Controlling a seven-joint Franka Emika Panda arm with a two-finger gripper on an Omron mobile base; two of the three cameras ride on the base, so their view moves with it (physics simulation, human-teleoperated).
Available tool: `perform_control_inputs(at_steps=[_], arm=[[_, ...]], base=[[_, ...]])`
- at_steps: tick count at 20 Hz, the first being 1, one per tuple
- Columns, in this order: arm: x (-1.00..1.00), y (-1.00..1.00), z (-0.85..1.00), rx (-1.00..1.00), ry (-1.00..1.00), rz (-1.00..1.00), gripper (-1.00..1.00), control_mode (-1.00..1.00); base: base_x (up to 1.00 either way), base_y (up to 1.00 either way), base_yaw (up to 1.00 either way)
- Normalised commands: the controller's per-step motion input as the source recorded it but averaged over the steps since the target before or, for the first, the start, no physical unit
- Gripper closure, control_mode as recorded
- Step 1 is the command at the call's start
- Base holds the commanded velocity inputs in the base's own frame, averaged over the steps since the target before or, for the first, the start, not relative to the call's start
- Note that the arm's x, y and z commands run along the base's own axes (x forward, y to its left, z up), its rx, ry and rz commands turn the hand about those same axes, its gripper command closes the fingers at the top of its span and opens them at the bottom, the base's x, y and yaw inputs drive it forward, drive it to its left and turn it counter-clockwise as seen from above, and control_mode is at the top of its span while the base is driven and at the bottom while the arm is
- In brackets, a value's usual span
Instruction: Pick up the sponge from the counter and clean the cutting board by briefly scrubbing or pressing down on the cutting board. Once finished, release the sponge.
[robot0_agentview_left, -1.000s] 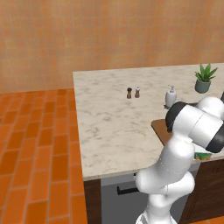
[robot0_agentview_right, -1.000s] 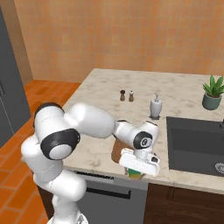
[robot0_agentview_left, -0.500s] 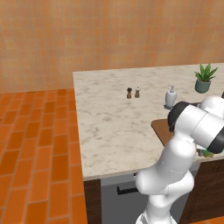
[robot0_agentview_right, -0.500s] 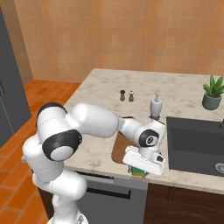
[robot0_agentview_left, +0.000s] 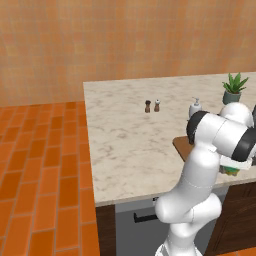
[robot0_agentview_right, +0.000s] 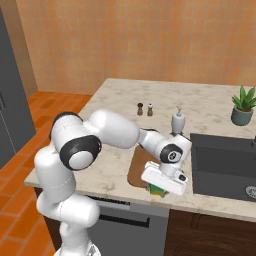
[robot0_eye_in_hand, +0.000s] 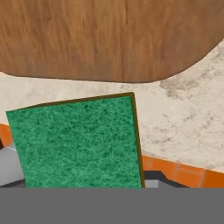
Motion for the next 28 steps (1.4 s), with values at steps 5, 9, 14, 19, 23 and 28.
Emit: perform_control_inputs(at_steps=[5, 9, 14, 19, 23, 28], arm=[[0.17, 0.0, -0.74, 0.07, 0.06, 0.0, 1.0, -1.0], [0.1, 0.0, -0.48, 0.05, 0.02, 0.0, 1.0, -1.0], [0.21, 0.0, -0.02, 0.0, 0.0, 0.0, 1.0, -1.0], [0.65, 0.0, -0.18, 0.0, 0.0, 0.0, 1.0, -1.0], [0.57, 0.0, -0.25, 0.0, 0.0, 0.0, 1.0, -1.0], [0.47, 0.01, -0.29, 0.0, 0.0, 0.0, 1.0, -1.0]], base=[[0.0, 0.0, 0.0], [0.0, 0.0, 0.0], [0.0, 0.0, 0.0], [0.0, 0.0, 0.0], [0.0, 0.0, 0.0], [0.0, 0.0, 0.0]])
